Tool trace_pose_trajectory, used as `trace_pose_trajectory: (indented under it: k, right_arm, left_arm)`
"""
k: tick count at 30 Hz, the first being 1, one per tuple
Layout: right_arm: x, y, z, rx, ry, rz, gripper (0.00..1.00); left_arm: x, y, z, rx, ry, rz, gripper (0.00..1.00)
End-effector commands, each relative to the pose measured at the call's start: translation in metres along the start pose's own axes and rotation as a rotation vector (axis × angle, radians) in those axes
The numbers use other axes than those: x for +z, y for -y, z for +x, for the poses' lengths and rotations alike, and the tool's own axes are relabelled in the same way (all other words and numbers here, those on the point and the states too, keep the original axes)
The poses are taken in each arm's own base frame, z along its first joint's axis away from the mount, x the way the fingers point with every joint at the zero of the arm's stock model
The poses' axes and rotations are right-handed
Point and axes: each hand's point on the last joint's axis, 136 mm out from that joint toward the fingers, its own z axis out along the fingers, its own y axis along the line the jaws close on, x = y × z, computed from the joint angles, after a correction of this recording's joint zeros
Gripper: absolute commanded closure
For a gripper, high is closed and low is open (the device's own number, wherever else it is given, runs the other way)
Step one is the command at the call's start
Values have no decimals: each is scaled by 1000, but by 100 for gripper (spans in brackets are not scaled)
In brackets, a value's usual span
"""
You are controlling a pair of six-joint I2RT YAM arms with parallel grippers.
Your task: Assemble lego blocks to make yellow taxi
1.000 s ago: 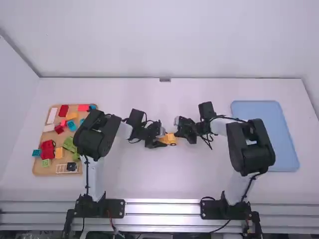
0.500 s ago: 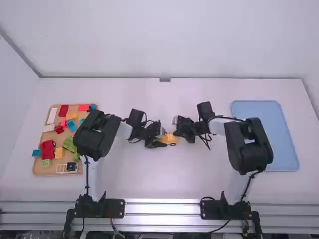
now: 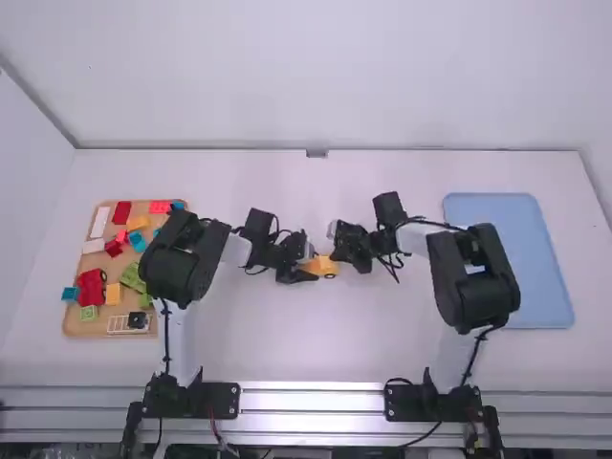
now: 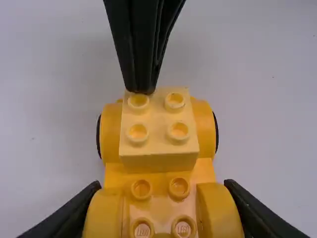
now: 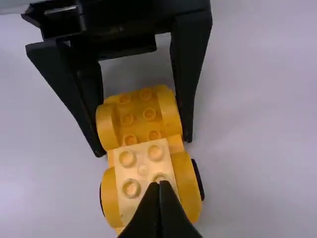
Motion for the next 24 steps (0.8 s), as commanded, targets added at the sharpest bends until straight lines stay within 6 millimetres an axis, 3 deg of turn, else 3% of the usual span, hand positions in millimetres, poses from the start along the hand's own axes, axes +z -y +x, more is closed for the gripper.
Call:
trace_pose_trajectory:
  k: [1,7,8,11,13,15,17,18,19,20,21,24]
  right_arm:
    - [18,-9,22,17,-108,-29,100]
    - [-17,12,-36,-128,82,2,100]
    - [-32,19,-52,-152,137,23,100]
    - [-57,27,-73,-199,198,63,100]
    - [-72,30,-82,-201,202,105,100]
    - [-79,32,-84,-181,194,129,99]
    - [-84,37,-84,-149,165,167,81]
    - [-85,39,-84,-133,149,184,43]
    - [-86,41,-82,-117,137,195,12]
    - [-88,47,-79,-64,116,228,2]
    - [-88,48,-79,-57,113,231,2]
    - [-89,54,-76,10,98,258,1]
  left_arm:
    - [6,10,12,-24,-24,20,69]
    - [6,10,12,-25,-22,20,69]
    - [6,9,12,-21,-24,18,69]
    - [6,9,12,-21,-24,16,67]
    - [6,8,11,-17,-22,14,60]
    - [6,8,11,-14,-21,13,58]
    - [6,7,11,-4,-21,13,51]
    - [6,7,10,4,-20,13,48]
    - [6,7,11,6,-21,12,46]
    - [6,7,10,5,-20,12,40]
    - [6,7,10,5,-20,12,37]
    - [6,7,11,4,-21,13,14]
